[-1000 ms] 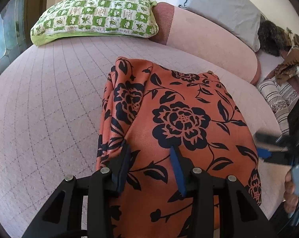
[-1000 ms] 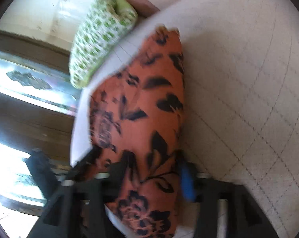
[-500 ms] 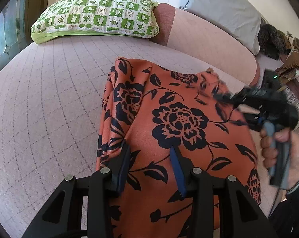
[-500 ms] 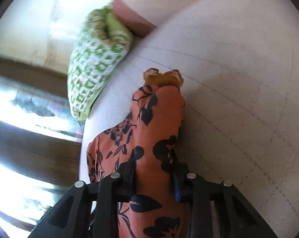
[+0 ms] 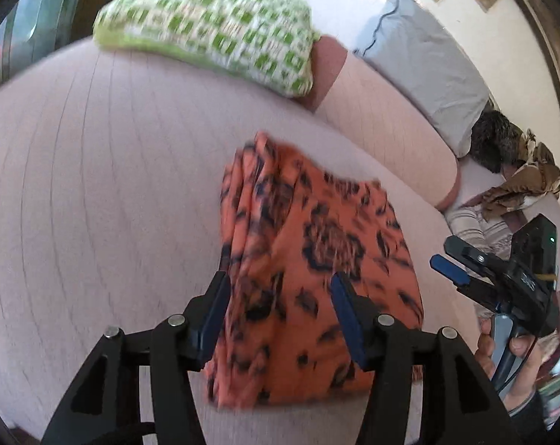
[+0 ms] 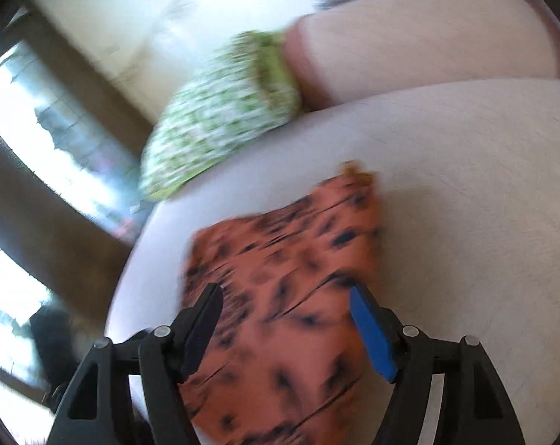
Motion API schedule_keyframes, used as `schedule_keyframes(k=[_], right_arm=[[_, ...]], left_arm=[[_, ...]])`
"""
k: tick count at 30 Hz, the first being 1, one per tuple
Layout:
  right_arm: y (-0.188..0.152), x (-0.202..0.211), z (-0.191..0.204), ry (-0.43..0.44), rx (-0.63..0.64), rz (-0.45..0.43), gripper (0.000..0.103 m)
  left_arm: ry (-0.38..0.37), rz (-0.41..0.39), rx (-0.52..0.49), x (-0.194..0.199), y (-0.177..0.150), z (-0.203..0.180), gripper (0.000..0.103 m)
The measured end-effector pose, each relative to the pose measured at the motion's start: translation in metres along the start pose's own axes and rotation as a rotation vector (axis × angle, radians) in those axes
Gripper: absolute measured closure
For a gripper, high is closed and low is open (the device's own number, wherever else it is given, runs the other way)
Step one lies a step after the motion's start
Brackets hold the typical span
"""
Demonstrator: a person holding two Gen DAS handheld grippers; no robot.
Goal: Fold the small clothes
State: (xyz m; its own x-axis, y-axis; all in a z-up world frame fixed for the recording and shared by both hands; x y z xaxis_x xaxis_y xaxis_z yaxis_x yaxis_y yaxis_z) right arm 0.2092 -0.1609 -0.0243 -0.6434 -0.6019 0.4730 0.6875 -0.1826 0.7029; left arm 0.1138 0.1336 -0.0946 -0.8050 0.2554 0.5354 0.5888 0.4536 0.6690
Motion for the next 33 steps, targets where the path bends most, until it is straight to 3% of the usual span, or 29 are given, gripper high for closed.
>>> schedule_keyframes(k=[5, 8, 10, 12, 15, 16, 17, 18, 19, 20, 21, 22, 24, 28, 30, 32, 33], right_arm=[[-0.037, -0.007, 0.011, 0.021, 0.037, 0.080, 0.028], [-0.051, -0.020, 0.006, 0.010, 0.049, 0.114, 0.028], [-0.053, -0.022, 0.003, 0.026, 0.038, 0.111, 0.028], [-0.052, -0.024, 0.002, 0.034, 0.019, 0.115, 0.028], [-0.054, -0.028, -0.001, 0.039, 0.030, 0.133, 0.028], [-0.055, -0.029, -0.002, 0.047, 0.027, 0.134, 0.028], [-0.053, -0.025, -0.003, 0.050, 0.033, 0.134, 0.028], [-0.052, -0.025, -0.004, 0.055, 0.032, 0.135, 0.027], [-0.052, -0.024, -0.006, 0.063, 0.025, 0.135, 0.027], [-0.051, -0.025, -0.007, 0.071, 0.016, 0.137, 0.027], [-0.051, -0.025, -0.008, 0.076, 0.010, 0.136, 0.026], [-0.051, -0.024, -0.009, 0.081, 0.004, 0.135, 0.026], [-0.051, -0.024, -0.010, 0.091, -0.005, 0.135, 0.026], [-0.050, -0.024, -0.011, 0.105, -0.013, 0.138, 0.025], [-0.050, -0.023, -0.013, 0.116, -0.028, 0.135, 0.025], [-0.050, -0.022, -0.015, 0.128, -0.039, 0.131, 0.025], [-0.050, -0.022, -0.015, 0.131, -0.042, 0.131, 0.025]], left_arm=[[-0.047, 0.116, 0.143, -0.009, -0.028, 0.018, 0.048], [-0.044, 0.160, 0.201, -0.015, -0.034, 0.026, 0.090], [-0.054, 0.114, 0.196, -0.004, -0.031, 0.023, 0.091], [-0.035, 0.036, 0.122, 0.008, -0.028, 0.012, 0.092], [0.006, 0.148, 0.254, -0.016, -0.053, 0.039, 0.089], [0.003, 0.138, 0.250, -0.015, -0.048, 0.037, 0.087], [0.010, 0.138, 0.209, -0.012, -0.038, 0.029, 0.081], [0.020, 0.123, 0.169, -0.007, -0.028, 0.022, 0.063], [0.024, 0.092, 0.135, -0.002, -0.019, 0.015, 0.052], [0.032, 0.045, 0.087, 0.004, -0.005, 0.006, 0.032], [0.041, 0.021, 0.056, 0.005, 0.002, 0.004, 0.024], [0.048, -0.008, 0.001, 0.002, 0.014, -0.001, 0.024], [0.037, 0.006, -0.040, -0.017, 0.030, -0.005, 0.024], [0.017, 0.138, 0.005, -0.087, 0.051, 0.013, 0.026], [0.004, 0.168, 0.037, -0.113, 0.054, 0.018, 0.040], [-0.038, 0.203, 0.070, -0.126, 0.048, 0.026, 0.042], [-0.043, 0.206, 0.097, -0.131, 0.045, 0.031, 0.056]])
Point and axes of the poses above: each gripper's, at about its wrist camera, not at the fingertips, and x roughly against the way its jaws point, z to its left, y to its top, the point moved 2 cm from there along -x, roughly the way its jaws point, and after that the axes turned 15 degrees about -z, right-handed, at the moved point
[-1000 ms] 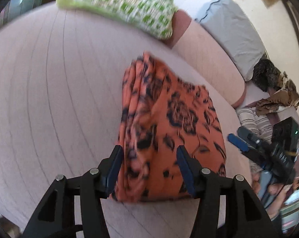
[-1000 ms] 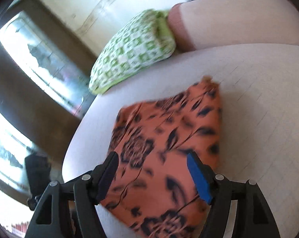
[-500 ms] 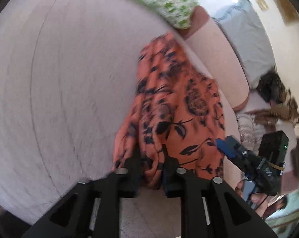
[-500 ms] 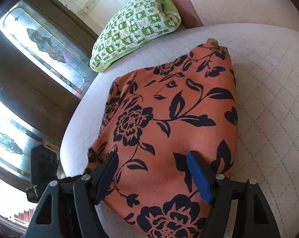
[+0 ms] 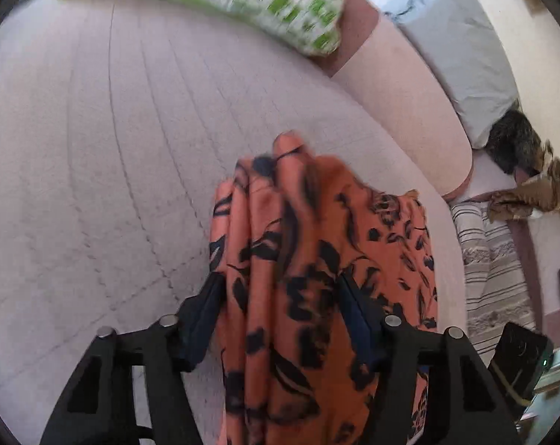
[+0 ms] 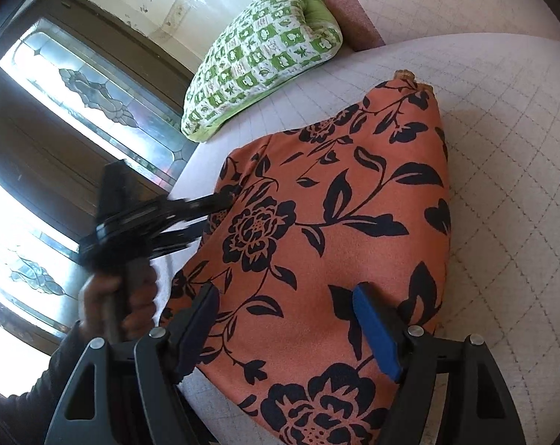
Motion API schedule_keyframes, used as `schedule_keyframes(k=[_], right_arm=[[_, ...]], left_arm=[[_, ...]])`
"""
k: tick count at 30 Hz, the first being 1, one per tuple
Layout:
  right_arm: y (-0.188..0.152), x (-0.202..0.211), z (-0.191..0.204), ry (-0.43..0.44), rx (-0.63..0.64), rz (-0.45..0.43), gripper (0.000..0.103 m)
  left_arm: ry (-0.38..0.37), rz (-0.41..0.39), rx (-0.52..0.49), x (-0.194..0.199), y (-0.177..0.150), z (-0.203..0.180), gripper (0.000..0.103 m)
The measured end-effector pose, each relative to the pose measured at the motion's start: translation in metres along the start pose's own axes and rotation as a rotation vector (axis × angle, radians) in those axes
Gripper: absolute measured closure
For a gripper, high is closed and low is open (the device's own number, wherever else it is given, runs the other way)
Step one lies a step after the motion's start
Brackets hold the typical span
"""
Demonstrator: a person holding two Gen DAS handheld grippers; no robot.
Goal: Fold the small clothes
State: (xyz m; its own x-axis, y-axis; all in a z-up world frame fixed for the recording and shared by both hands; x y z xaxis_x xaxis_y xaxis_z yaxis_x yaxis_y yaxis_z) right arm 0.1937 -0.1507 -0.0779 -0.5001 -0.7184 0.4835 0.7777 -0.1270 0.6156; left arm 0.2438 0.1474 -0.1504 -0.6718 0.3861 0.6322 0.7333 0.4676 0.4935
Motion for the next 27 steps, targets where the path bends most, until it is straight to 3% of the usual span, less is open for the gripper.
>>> schedule_keyframes(k=[2, 3, 5, 6, 8, 11, 13, 15, 20, 24, 27], right_arm=[[0.001, 0.000, 0.000, 0.009, -0.007, 0.001, 0.025], [0.001, 0.000, 0.000, 0.011, -0.007, 0.003, 0.025], [0.001, 0.000, 0.000, 0.014, -0.002, 0.006, 0.025], [0.001, 0.000, 0.000, 0.014, -0.003, 0.005, 0.025], [0.001, -0.001, -0.002, 0.024, -0.018, 0.007, 0.025], [0.003, 0.001, -0.001, 0.024, -0.038, 0.005, 0.024], [0.008, 0.005, -0.002, 0.038, -0.076, 0.002, 0.024], [0.013, 0.017, -0.003, 0.062, -0.112, -0.039, 0.023], [0.029, 0.050, -0.017, 0.018, -0.134, -0.151, 0.014], [0.032, 0.032, -0.059, -0.037, -0.260, -0.097, 0.014], [0.029, 0.011, -0.072, -0.045, -0.307, -0.049, 0.014]], left_arm=[[-0.055, -0.021, 0.045, 0.007, 0.001, 0.009, 0.080], [-0.058, -0.045, 0.045, 0.014, 0.002, 0.008, 0.084], [-0.070, -0.120, -0.059, 0.027, 0.002, -0.006, 0.084], [-0.051, -0.101, -0.063, 0.017, -0.001, -0.002, 0.084], [-0.061, -0.056, 0.038, 0.003, -0.004, 0.016, 0.083], [-0.030, -0.032, -0.009, 0.009, 0.000, 0.003, 0.072], [-0.011, -0.041, -0.043, 0.020, 0.000, -0.004, 0.057], [-0.011, -0.086, -0.082, 0.038, -0.004, -0.014, 0.036], [-0.027, -0.100, -0.082, 0.069, -0.026, -0.014, 0.023], [0.004, -0.028, -0.063, 0.058, -0.040, -0.002, 0.023], [-0.022, -0.004, -0.024, 0.051, -0.040, 0.003, 0.023]])
Point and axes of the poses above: each gripper's, at about its wrist camera, not at the fingertips, and x roughly against the way its jaws point, z to its left, y to its top, the point moved 2 cm from there along -x, roughly the way its jaws point, and after that the axes turned 15 degrees about -z, right-handed, at the moved point
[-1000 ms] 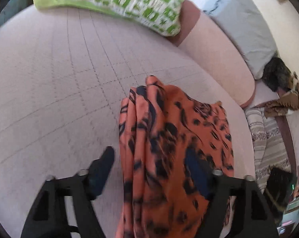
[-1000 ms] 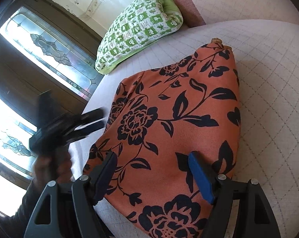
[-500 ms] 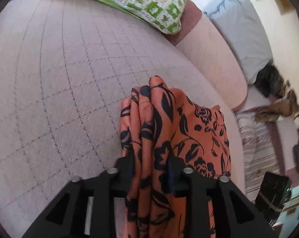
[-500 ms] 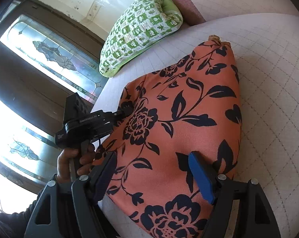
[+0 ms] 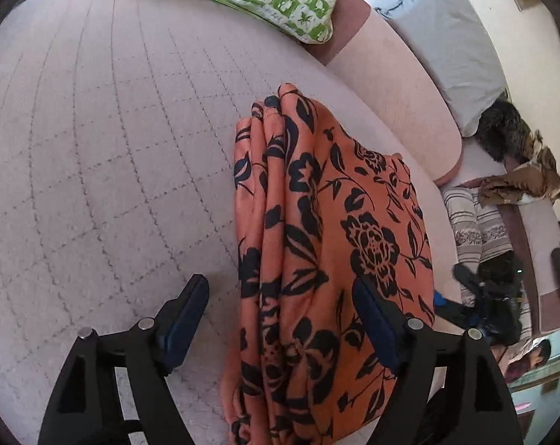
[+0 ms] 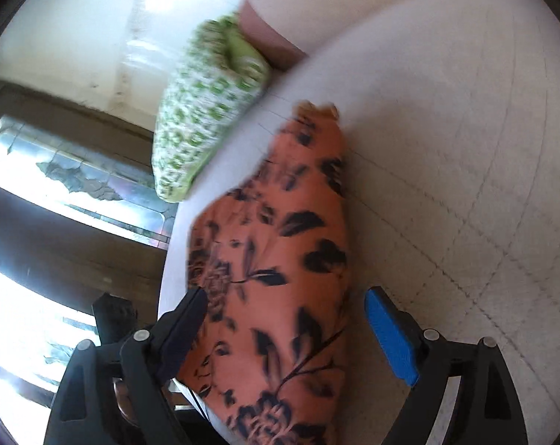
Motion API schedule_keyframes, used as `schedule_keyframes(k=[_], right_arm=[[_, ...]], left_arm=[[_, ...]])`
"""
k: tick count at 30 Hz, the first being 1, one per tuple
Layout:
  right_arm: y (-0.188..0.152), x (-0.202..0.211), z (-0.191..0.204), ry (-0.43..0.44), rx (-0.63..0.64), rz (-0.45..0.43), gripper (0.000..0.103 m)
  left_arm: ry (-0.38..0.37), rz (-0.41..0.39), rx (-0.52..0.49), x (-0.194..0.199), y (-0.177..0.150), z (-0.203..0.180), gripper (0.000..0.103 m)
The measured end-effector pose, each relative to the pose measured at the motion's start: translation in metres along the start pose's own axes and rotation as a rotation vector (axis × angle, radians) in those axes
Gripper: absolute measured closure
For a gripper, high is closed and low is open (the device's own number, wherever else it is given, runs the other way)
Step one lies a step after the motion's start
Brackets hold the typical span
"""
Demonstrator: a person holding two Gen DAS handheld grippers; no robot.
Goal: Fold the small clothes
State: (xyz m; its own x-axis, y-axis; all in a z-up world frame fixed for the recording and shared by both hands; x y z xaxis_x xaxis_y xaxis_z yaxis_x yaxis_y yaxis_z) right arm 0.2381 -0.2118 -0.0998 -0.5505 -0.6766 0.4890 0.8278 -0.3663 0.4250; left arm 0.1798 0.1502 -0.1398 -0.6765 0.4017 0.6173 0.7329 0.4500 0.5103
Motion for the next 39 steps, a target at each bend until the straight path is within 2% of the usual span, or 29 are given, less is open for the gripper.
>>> schedule_keyframes(k=[4, 5, 6, 7, 8, 10, 12, 17, 20, 25, 28, 34, 37, 39], right_arm=[[-0.007, -0.026, 0.008, 0.019, 0.028, 0.056, 0.016], [-0.012, -0.036, 0.008, 0.014, 0.016, 0.090, 0.032], [-0.016, -0.043, 0.009, -0.007, 0.023, 0.111, 0.044], [-0.018, -0.045, 0.011, -0.021, 0.040, 0.106, 0.047], [-0.018, -0.044, 0.013, -0.020, 0.044, 0.104, 0.057], [-0.015, -0.040, 0.018, -0.010, 0.058, 0.105, 0.066], [-0.011, -0.033, 0.032, -0.006, 0.112, 0.100, 0.070], [0.009, 0.003, 0.074, 0.027, 0.233, 0.037, 0.071], [0.038, 0.042, 0.088, 0.049, 0.291, -0.036, 0.071], [0.080, 0.086, 0.087, 0.047, 0.347, -0.096, 0.071], [0.098, 0.102, 0.068, 0.034, 0.341, -0.121, 0.071], [0.097, 0.100, 0.009, 0.006, 0.261, -0.116, 0.071], [0.092, 0.086, -0.025, 0.000, 0.221, -0.105, 0.071], [0.086, 0.072, -0.053, -0.051, 0.199, -0.082, 0.067]], left_arm=[[-0.025, 0.010, 0.033, -0.006, 0.004, 0.004, 0.024], [-0.024, 0.006, 0.039, -0.008, 0.005, 0.004, 0.036], [-0.025, 0.020, 0.044, -0.012, 0.004, 0.003, 0.068], [-0.024, 0.046, 0.052, -0.016, 0.001, 0.004, 0.071], [-0.023, 0.035, 0.049, -0.017, 0.000, 0.003, 0.073], [-0.012, 0.017, -0.006, -0.014, 0.000, -0.007, 0.077], [-0.015, -0.013, -0.021, -0.008, 0.002, -0.017, 0.080], [-0.075, -0.121, -0.108, 0.021, 0.016, -0.070, 0.081], [-0.126, -0.169, -0.148, 0.028, 0.024, -0.106, 0.081], [-0.183, -0.204, -0.206, 0.024, 0.034, -0.155, 0.081], [-0.198, -0.187, -0.212, 0.003, 0.033, -0.171, 0.081], [-0.179, -0.111, -0.216, -0.051, 0.017, -0.175, 0.081], [-0.146, -0.075, -0.206, -0.074, 0.002, -0.164, 0.080], [-0.095, 0.003, -0.211, -0.098, -0.015, -0.152, 0.076]])
Point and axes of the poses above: each gripper's, at about its wrist camera, not at the fingertips, and x roughly against the way its jaws point, z to its left, y to its top, the point moved 2 cm from there along -x, roughly the way its jaws point, and after that the axes turned 15 degrees about -z, right-handed, at the moved point
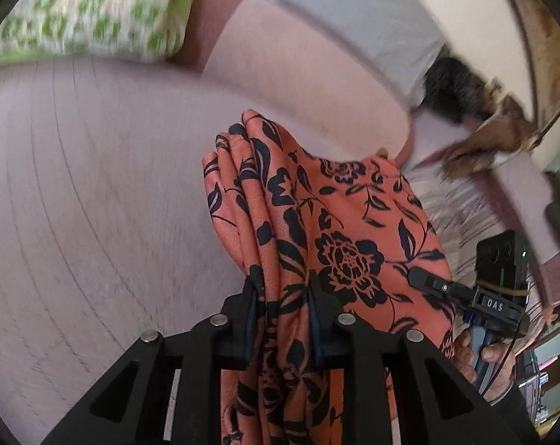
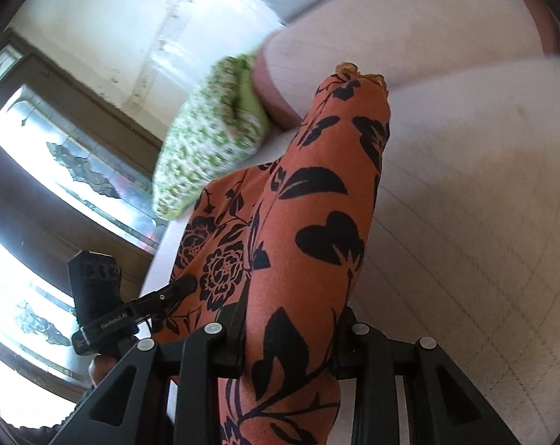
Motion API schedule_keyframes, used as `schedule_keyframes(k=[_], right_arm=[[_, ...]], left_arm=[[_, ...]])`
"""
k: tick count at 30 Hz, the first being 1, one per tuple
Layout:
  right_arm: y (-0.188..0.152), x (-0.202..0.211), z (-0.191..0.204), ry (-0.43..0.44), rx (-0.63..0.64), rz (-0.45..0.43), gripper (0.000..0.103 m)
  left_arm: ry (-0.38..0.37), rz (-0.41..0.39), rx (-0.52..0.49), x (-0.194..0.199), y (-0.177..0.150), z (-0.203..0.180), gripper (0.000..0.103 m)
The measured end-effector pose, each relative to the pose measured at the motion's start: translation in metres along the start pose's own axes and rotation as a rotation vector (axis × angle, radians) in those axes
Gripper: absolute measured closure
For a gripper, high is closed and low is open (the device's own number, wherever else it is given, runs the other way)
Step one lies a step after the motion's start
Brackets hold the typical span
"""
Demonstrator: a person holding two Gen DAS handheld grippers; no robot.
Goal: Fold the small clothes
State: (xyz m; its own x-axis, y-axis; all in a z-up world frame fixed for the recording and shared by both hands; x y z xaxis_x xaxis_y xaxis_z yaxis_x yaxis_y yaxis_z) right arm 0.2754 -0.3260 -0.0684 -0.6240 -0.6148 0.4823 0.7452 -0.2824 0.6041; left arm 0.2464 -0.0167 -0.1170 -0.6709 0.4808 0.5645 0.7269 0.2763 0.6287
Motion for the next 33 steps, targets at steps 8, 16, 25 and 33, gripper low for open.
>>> schedule_keyframes(k=[8, 16, 25, 33], right_arm=[[-0.001, 0.020, -0.009, -0.239, 0.075, -0.048, 0.039], [-0.012, 0.030, 0.051, -0.157, 0.171, -0.112, 0.020], [-0.030, 0.031, 0.069, -0.363, 0.219, -0.074, 0.020], [-0.071, 0.095, 0.122, -0.458, 0.330, -0.107, 0.015]], left_arm=[[0.148, -0.094, -0.089, 0.038, -0.006, 0.005, 0.048], [0.145, -0.141, -0.181, 0.040, -0.015, -0.025, 0.033], [0.309, -0.058, -0.217, 0.037, -0.036, -0.030, 0.033], [0.414, -0.220, -0.281, 0.128, -0.029, -0.074, 0.021]])
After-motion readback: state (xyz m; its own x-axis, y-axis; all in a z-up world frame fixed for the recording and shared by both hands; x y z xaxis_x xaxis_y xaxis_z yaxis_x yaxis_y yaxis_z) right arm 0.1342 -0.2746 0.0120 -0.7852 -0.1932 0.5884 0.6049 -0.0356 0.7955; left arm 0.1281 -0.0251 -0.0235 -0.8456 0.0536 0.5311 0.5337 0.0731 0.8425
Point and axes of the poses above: each gripper's, at about its wrist camera, not at the fingertips, and x roughly against the way its jaws point, z to its left, y to its top, the point moved 2 cm from there along -x, roughly the way its jaws point, and after that the axes turned 15 degrees about -z, right-handed, at the moved point
